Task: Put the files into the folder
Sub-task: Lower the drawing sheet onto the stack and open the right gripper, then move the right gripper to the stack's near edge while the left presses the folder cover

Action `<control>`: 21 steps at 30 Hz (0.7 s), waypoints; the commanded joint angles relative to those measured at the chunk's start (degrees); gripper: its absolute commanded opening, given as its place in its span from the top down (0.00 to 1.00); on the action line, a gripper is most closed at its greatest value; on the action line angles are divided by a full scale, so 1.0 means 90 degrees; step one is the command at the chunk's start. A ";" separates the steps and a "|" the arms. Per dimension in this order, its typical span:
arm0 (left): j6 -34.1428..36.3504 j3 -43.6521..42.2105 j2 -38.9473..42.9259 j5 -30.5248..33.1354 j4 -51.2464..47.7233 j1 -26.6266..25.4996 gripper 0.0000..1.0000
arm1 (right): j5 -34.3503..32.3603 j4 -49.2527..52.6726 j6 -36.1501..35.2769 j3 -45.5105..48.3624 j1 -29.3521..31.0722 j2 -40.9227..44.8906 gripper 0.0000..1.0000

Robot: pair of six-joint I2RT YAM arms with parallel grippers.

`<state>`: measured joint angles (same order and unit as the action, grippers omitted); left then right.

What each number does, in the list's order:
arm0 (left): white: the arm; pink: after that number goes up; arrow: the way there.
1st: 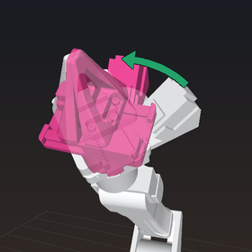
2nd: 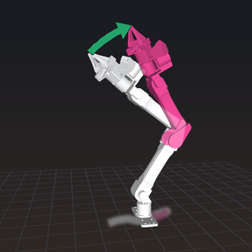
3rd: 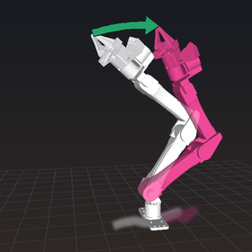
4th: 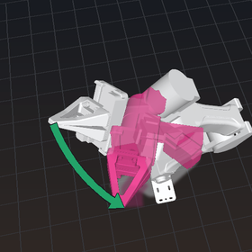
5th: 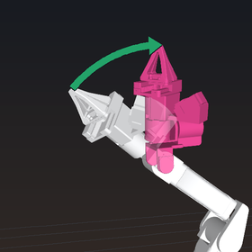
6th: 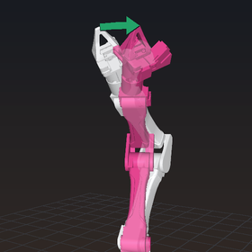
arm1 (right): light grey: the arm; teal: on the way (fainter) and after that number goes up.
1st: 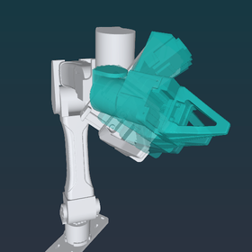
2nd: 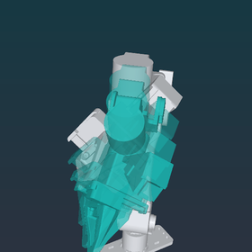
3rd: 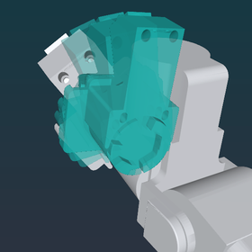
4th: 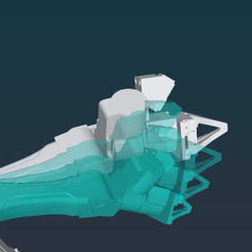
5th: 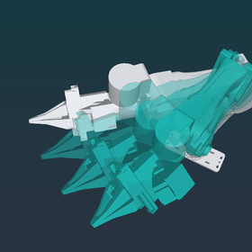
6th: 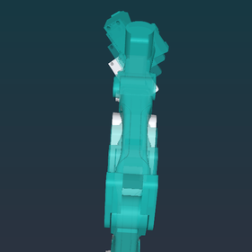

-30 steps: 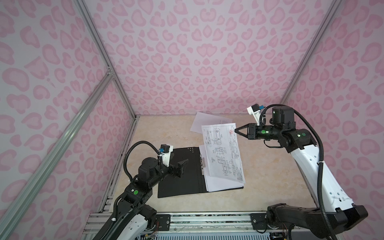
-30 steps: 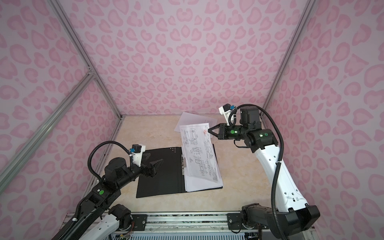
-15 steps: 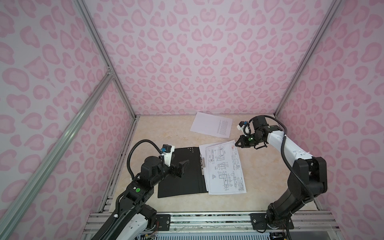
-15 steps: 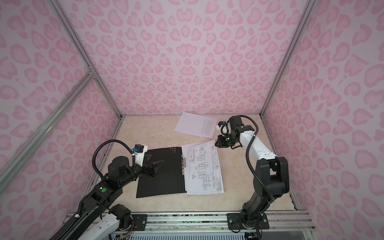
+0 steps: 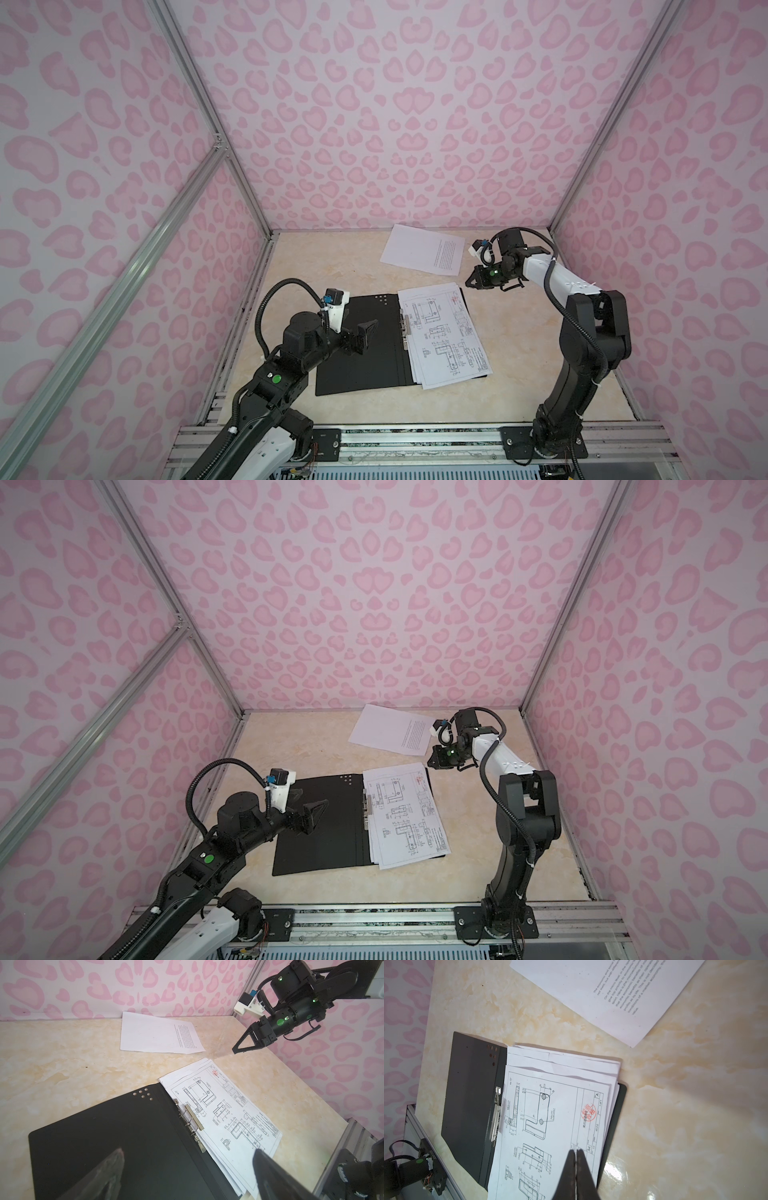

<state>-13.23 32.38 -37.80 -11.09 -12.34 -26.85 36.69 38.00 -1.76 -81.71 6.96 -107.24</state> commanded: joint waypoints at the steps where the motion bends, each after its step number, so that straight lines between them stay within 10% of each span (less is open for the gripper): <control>1: 0.0091 0.0008 0.0001 -0.0011 0.0060 0.0001 0.02 | -0.0116 -0.0248 0.0318 0.0149 0.0007 -0.0063 1.00; 11: -0.0565 0.0409 -0.0919 0.0003 -0.0416 -0.0017 0.02 | -0.0899 -0.1097 0.1374 0.2565 0.0456 0.2248 0.57; 21: -0.2063 0.0488 -0.2820 -0.0240 -0.0459 -0.0017 0.04 | -0.2148 -0.1269 0.2927 0.4720 0.3223 0.4170 0.54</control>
<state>-26.30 37.74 -61.21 -12.08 -17.37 -26.98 23.55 28.18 18.11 -42.13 32.64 -72.07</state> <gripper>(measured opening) 0.956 0.460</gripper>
